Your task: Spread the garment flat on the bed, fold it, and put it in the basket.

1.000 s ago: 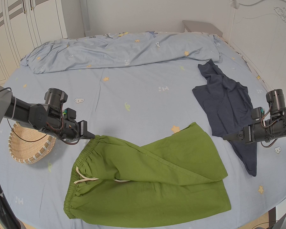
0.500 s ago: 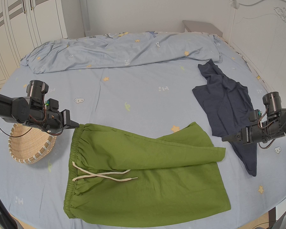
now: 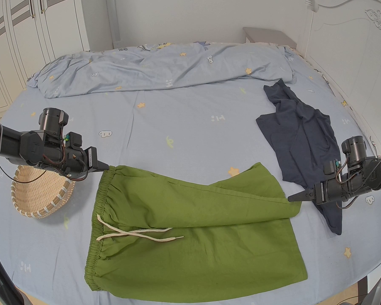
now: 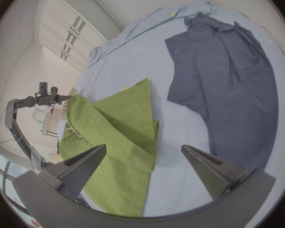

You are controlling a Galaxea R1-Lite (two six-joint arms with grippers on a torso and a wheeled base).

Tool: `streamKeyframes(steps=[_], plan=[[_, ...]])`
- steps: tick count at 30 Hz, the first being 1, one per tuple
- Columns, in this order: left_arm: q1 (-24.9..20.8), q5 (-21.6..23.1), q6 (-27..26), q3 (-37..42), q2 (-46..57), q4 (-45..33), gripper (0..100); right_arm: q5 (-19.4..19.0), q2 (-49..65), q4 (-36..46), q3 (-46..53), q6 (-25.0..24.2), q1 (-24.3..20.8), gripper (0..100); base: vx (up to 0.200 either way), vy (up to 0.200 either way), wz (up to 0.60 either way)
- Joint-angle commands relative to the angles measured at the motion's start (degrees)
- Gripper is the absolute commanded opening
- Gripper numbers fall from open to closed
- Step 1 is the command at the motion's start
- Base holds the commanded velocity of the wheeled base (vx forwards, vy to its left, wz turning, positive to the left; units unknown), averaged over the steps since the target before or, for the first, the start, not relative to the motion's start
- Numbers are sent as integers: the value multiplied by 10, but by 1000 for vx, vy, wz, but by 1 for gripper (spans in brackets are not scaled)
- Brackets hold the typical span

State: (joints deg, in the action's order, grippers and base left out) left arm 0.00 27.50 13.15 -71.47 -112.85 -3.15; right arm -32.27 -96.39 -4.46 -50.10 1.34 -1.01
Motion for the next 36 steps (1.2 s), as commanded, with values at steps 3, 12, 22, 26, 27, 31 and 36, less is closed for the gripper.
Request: streamKeyframes(steps=[3, 12, 22, 26, 27, 31, 36], plan=[[2, 0, -1, -1, -4, 1, 0, -49, -13, -9, 17, 0, 1, 100, 0, 0, 0], [4, 0, 0, -4, -5, 1, 0, -60, -19, -27, 29, -1, -5, 100, 0, 0, 0], [5, 0, -1, -5, -8, 1, 0, -59, -30, -74, 49, -2, -14, 100, 0, 0, 0], [7, 0, -1, -8, -15, 2, 0, -60, -33, -77, 50, -3, -14, 0, 0, 0, 0], [8, 0, 0, -10, -17, 2, 0, -60, -33, -77, 50, -3, -13, 0, 0, 0, 0], [14, 0, -1, -13, -22, 1, 0, -60, -34, -83, 50, -3, -7, 0, 0, 0, 0], [16, 0, -1, -16, -24, 1, 0, -59, -33, -90, 50, -3, -4, 0, 0, 0, 0]])
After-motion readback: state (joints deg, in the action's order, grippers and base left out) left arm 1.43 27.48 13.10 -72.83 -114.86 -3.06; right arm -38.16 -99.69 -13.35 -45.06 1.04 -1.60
